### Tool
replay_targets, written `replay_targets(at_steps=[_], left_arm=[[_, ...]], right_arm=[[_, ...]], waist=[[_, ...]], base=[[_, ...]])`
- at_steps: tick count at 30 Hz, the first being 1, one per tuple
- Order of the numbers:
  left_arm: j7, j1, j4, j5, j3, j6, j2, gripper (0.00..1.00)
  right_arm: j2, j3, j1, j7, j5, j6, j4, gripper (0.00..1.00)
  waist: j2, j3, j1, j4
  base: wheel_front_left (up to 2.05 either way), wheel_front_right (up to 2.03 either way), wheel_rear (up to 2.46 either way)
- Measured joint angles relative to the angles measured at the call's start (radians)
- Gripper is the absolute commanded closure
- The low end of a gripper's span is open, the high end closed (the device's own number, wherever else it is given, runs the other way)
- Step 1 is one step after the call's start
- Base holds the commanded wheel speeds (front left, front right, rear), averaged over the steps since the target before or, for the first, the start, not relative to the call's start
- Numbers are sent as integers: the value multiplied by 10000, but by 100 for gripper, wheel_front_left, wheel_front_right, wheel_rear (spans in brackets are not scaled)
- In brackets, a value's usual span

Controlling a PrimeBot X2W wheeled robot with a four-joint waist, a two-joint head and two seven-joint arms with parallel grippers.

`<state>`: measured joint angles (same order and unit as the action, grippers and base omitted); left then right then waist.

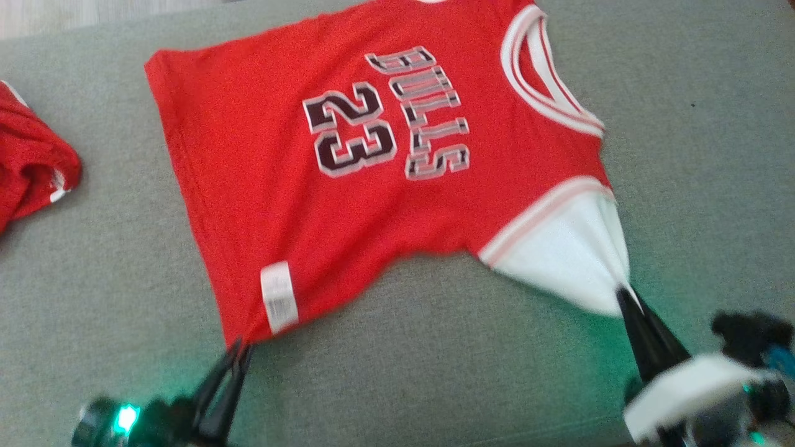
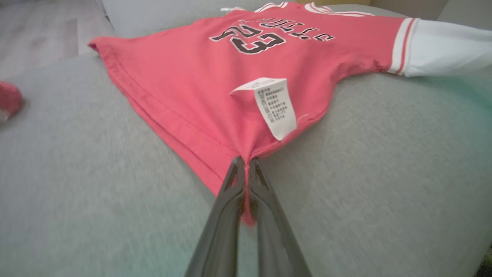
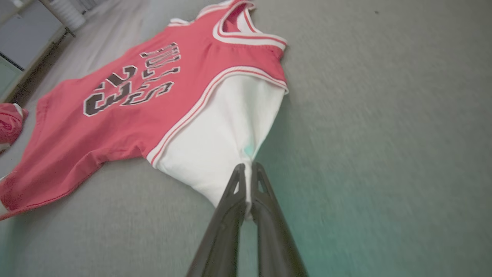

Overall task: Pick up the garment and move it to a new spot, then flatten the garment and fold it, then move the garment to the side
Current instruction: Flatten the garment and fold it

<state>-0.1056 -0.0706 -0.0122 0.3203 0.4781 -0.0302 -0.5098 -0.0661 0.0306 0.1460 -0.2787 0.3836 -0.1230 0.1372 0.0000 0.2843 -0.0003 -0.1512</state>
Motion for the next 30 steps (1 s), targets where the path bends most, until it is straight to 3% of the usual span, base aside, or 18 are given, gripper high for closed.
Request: replay_targets(at_steps=[6, 11, 20, 30], left_arm=[[251, -2005, -1565, 673, -405, -665, -293, 100], [765, -2504, -2545, 1141, -642, -748, -600, 100], [2234, -1155, -2917, 2493, -922, -211, -709, 100], [4224, 1468, -1620, 3856, -1258, 12, -759, 100]], right_arm=[[184, -727, 1993, -955, 232, 0, 1816, 100], [245, -988, 2351, -1812, 759, 0, 2717, 100], [190, -869, -1159, -3101, 828, 0, 2249, 100], [-600, -384, -4736, -3988, 815, 0, -393, 100]], waist=[[0, 228, 1, 69], [0, 438, 3, 145], [0, 405, 3, 255], [0, 794, 4, 697]], base=[[0, 0, 0], [0, 0, 0], [0, 0, 0], [0, 0, 0]])
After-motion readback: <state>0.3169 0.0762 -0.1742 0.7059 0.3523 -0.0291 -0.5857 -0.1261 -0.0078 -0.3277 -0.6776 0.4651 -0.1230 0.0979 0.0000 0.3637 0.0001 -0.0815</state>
